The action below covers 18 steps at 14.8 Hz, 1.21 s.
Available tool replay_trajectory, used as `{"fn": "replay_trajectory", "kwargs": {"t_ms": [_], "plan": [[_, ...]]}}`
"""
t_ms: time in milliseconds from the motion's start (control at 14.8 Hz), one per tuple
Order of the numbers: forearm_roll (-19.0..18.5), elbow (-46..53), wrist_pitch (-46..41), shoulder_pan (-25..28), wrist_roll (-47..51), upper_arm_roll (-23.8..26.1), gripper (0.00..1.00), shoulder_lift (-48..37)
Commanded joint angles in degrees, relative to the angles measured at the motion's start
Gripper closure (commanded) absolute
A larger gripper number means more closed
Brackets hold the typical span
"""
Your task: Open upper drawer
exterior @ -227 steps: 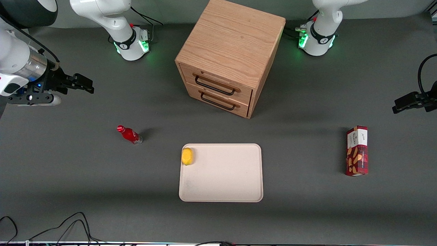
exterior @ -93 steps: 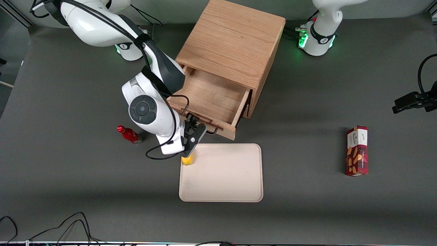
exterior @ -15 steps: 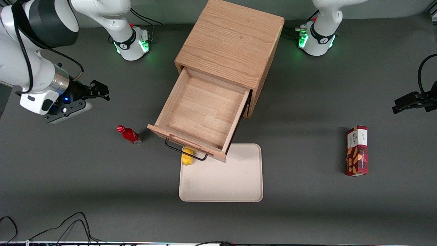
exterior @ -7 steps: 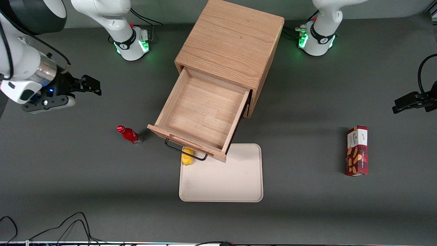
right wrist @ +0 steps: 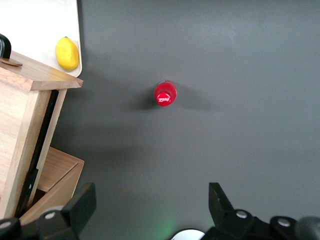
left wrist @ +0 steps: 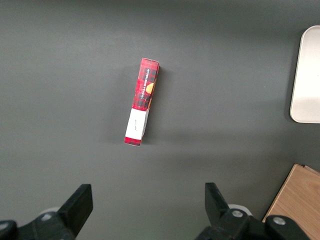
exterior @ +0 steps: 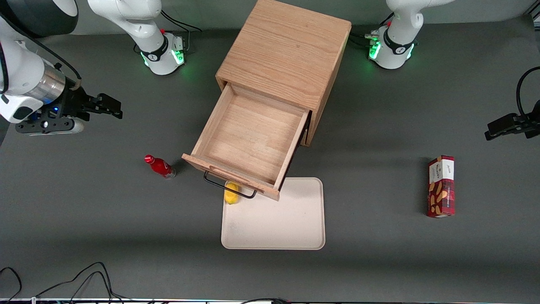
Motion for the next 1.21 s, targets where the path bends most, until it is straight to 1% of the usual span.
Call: {"fn": "replay_trajectory", "kwargs": {"t_ms": [0, 67, 135, 405, 607, 742, 877, 1147], "plan": [[0.44, -0.35, 0.64, 7.16, 0.96, -8.02, 0.0, -0.98], [0.35, 0.01, -0.24, 8.85, 0.25, -9.71, 0.0, -0.89], [0.35, 0.01, -0.51, 8.87, 0.16, -9.73, 0.0, -0.89], [0.35, 0.36, -2.0, 8.51, 0.16, -10.17, 0.0, -0.89], [0.44, 2.38, -2.35, 8.43, 0.16, -10.43, 0.0, 0.08], [0.44, 2.29, -2.44, 8.25, 0.94, -10.43, 0.0, 0.08], [0.61, 2.21, -3.32, 6.85, 0.86, -10.43, 0.0, 0.08], [0.62, 1.94, -3.76, 6.76, 0.51, -10.43, 0.0, 0.43]]}}
